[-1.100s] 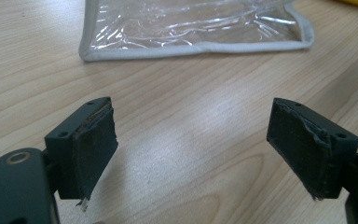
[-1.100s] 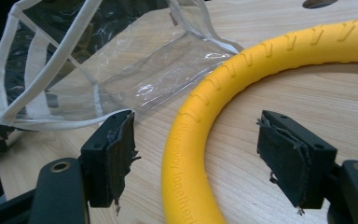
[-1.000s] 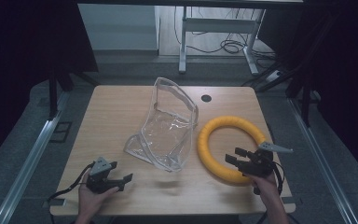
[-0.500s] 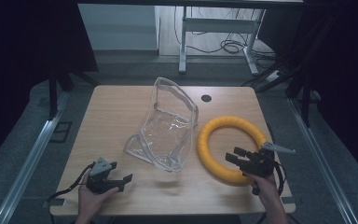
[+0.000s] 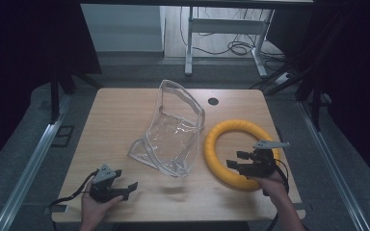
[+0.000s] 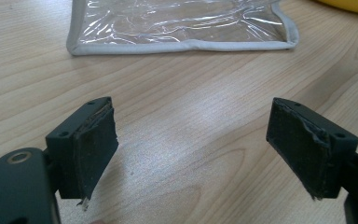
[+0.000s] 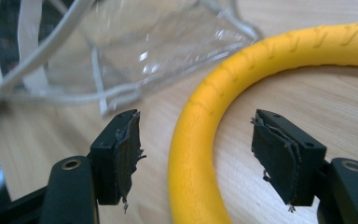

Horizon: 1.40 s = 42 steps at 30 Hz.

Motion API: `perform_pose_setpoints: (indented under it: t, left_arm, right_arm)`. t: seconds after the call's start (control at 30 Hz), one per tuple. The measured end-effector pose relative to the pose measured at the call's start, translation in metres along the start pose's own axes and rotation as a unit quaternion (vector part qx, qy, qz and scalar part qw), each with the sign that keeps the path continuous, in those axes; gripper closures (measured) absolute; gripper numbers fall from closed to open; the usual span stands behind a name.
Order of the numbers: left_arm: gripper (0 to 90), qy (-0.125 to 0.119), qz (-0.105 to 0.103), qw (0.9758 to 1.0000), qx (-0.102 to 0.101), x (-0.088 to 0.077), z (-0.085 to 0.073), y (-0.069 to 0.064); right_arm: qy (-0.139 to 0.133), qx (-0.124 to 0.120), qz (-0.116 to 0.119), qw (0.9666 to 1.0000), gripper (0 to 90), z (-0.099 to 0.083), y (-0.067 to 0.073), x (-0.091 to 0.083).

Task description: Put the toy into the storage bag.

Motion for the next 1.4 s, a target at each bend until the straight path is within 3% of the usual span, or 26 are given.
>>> perform_pose_setpoints:
  t: [0.03, 0.23, 0.33, 0.37, 0.4, 0.47, 0.57, 0.6, 0.63, 0.73, 0.77, 0.8, 0.97, 1.0, 1.03, 1.07, 1.13, 1.17, 1.2, 1.23, 1.27, 1.3, 1.33, 1.37, 1.4]
  left_arm:
    - [15.9, 0.0, -0.001, 1.0, 0.002, 0.001, 0.001, 0.0]
    - [16.0, 0.002, -0.006, 1.0, 0.001, 0.002, 0.002, 0.0]
    - [16.0, 0.005, -0.009, 0.9999, -0.001, 0.004, 0.003, 0.0]
    - [16.0, 0.005, -0.009, 0.9999, -0.001, 0.004, 0.003, 0.0]
    - [16.0, 0.006, -0.01, 0.9999, -0.001, 0.005, 0.004, -0.001]
    - [16.0, 0.008, -0.011, 0.9999, -0.001, 0.005, 0.004, -0.001]
    - [16.0, 0.012, -0.009, 0.9999, 0.001, 0.005, 0.004, -0.001]
    - [16.0, 0.014, -0.006, 0.9999, 0.002, 0.005, 0.004, 0.0]
    - [16.0, 0.014, -0.004, 0.9999, 0.002, 0.005, 0.003, -0.001]
    - [15.9, 0.018, -0.002, 0.9998, 0.003, 0.005, 0.003, -0.001]
    - [16.0, 0.018, -0.002, 0.9998, 0.003, 0.005, 0.002, -0.002]
    - [15.9, 0.018, -0.002, 0.9998, 0.003, 0.005, 0.002, -0.002]
    - [16.0, 0.015, 0.0, 0.9999, 0.005, 0.004, 0.002, -0.002]
    - [16.0, 0.016, 0.0, 0.9999, 0.005, 0.004, 0.002, -0.002]
    - [16.0, 0.016, -0.001, 0.9999, 0.005, 0.004, 0.002, -0.002]
    - [16.0, 0.016, -0.001, 0.9999, 0.005, 0.004, 0.002, -0.002]
    - [16.0, 0.017, -0.001, 0.9999, 0.004, 0.004, 0.002, -0.002]
    - [16.0, 0.017, -0.001, 0.9999, 0.004, 0.004, 0.002, -0.001]
    - [16.0, 0.017, -0.001, 0.9999, 0.004, 0.004, 0.002, -0.001]
    - [16.0, 0.017, -0.001, 0.9998, 0.004, 0.005, 0.002, -0.001]
    - [16.0, 0.017, -0.002, 0.9998, 0.004, 0.005, 0.002, -0.001]
    - [15.9, 0.017, -0.002, 0.9998, 0.003, 0.005, 0.002, -0.001]
    - [16.0, 0.017, -0.002, 0.9998, 0.003, 0.005, 0.002, -0.001]
    - [16.0, 0.017, -0.005, 0.9998, 0.003, 0.006, 0.002, -0.001]
    - [16.0, 0.017, -0.005, 0.9998, 0.003, 0.006, 0.002, -0.001]
  right_arm:
    - [0.021, -0.017, -0.005, 0.9996, 33.1, 0.003, 0.001, 0.001]
    - [0.065, -0.041, -0.01, 0.997, 33.5, 0.005, 0.003, 0.004]
    - [0.094, -0.072, -0.011, 0.9929, 32.9, 0.01, 0.006, 0.006]
    - [0.094, -0.072, -0.011, 0.9929, 32.9, 0.01, 0.006, 0.006]
    - [0.112, -0.085, -0.01, 0.9901, 32.8, 0.012, 0.007, 0.008]
    - [0.121, -0.093, -0.01, 0.9882, 32.6, 0.013, 0.007, 0.008]
    - [0.161, -0.121, -0.007, 0.9794, 32.4, 0.017, 0.011, 0.013]
    - [0.182, -0.138, -0.004, 0.9736, 32.4, 0.018, 0.014, 0.017]
    - [0.182, -0.138, -0.004, 0.9736, 32.4, 0.018, 0.014, 0.017]
    - [0.213, -0.159, -0.006, 0.9641, 32.3, 0.015, 0.018, 0.025]
    - [0.23, -0.168, -0.007, 0.9585, 32.3, 0.013, 0.019, 0.03]
    - [0.23, -0.168, -0.007, 0.9585, 32.3, 0.013, 0.019, 0.03]
    - [0.262, -0.186, -0.012, 0.9469, 32.4, 0.007, 0.022, 0.037]
    - [0.269, -0.192, -0.015, 0.9438, 32.3, 0.006, 0.022, 0.039]
    - [0.285, -0.2, -0.022, 0.9369, 32.4, 0.003, 0.023, 0.041]
    - [0.285, -0.2, -0.022, 0.9369, 32.4, 0.003, 0.023, 0.041]
    - [0.302, -0.21, -0.026, 0.9297, 33.1, 0.0, 0.024, 0.044]
    - [0.313, -0.218, -0.027, 0.924, 33.8, -0.004, 0.024, 0.047]
    - [0.313, -0.218, -0.027, 0.924, 33.8, -0.004, 0.024, 0.047]
    - [0.318, -0.226, -0.029, 0.9205, 34.2, -0.005, 0.025, 0.049]
    - [0.327, -0.234, -0.031, 0.915, 34.4, -0.008, 0.026, 0.052]
    - [0.331, -0.237, -0.033, 0.9128, 34.5, -0.008, 0.027, 0.053]
    - [0.331, -0.237, -0.033, 0.9128, 34.5, -0.008, 0.027, 0.053]
    - [0.338, -0.242, -0.036, 0.9091, 34.8, -0.009, 0.027, 0.055]
    - [0.34, -0.244, -0.037, 0.9075, 35.1, -0.009, 0.027, 0.056]
Point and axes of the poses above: each handheld gripper's, and its own axes: x roughly forward along the jaws, z roughly out of its top, y roughly to its left, the point moved 1 cm from there along x, roughly forward along the jaws, and after that the axes turned 12 degrees about -z, right-handed, at the moved point
